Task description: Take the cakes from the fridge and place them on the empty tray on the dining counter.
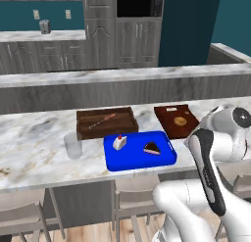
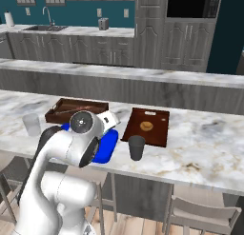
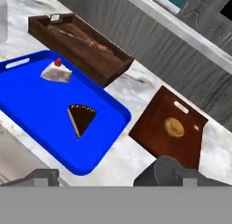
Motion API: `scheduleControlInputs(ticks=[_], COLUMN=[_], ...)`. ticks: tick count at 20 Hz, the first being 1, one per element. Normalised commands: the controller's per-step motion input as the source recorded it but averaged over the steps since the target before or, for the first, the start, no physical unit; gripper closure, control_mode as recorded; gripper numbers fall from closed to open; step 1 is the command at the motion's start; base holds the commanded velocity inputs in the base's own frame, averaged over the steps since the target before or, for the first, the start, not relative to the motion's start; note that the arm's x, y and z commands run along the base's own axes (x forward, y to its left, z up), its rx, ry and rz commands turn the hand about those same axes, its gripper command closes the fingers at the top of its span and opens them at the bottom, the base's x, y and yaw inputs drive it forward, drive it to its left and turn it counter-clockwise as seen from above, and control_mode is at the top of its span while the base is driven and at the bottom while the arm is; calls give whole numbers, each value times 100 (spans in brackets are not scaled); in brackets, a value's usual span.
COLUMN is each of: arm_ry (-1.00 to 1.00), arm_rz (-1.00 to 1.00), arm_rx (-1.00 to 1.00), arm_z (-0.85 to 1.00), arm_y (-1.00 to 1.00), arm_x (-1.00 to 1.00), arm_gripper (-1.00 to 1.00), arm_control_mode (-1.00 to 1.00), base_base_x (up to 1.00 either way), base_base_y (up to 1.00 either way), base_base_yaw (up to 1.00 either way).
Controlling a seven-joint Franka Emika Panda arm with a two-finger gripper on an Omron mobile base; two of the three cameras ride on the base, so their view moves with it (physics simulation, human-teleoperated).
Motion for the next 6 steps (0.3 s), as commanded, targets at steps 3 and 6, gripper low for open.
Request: scheduleControlInputs(ticks=[3, 6], arm_ry=[-36, -31], arm_rz=[0, -1], arm_rx=[3, 0], arm_z=[41, 76], arm_y=[-46, -17], arm_x=[-76, -69], arm_gripper=[-100, -100], arm_control_mode=[-100, -100], base_base_x=[0, 0], base_base_y=[0, 0], base_base_yaw=[0, 0])
